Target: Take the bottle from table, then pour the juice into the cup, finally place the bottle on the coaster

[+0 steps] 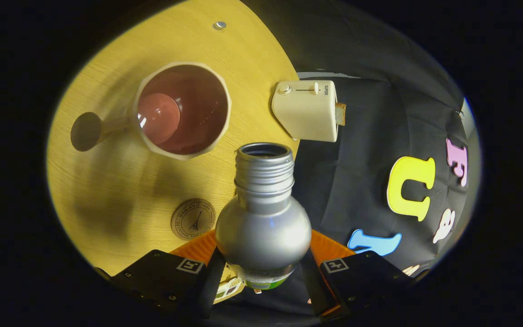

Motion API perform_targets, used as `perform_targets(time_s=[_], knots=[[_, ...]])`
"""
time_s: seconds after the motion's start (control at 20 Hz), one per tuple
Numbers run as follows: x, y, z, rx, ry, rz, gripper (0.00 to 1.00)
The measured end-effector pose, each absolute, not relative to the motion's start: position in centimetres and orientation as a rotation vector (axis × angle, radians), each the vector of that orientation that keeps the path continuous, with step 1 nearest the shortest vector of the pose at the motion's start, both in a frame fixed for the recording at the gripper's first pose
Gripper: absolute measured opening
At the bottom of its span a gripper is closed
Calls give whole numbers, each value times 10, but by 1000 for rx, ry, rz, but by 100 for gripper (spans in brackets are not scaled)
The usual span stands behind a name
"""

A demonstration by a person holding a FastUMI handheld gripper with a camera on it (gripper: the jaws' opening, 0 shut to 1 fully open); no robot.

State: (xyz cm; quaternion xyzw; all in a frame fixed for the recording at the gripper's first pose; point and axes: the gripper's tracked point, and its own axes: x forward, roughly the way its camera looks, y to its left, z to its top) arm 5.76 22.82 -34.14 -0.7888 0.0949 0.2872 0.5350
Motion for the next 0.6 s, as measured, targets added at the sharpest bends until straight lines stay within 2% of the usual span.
perform_targets(time_s=[0.6], knots=[[64, 238, -338, -1984, 165, 701, 80]])
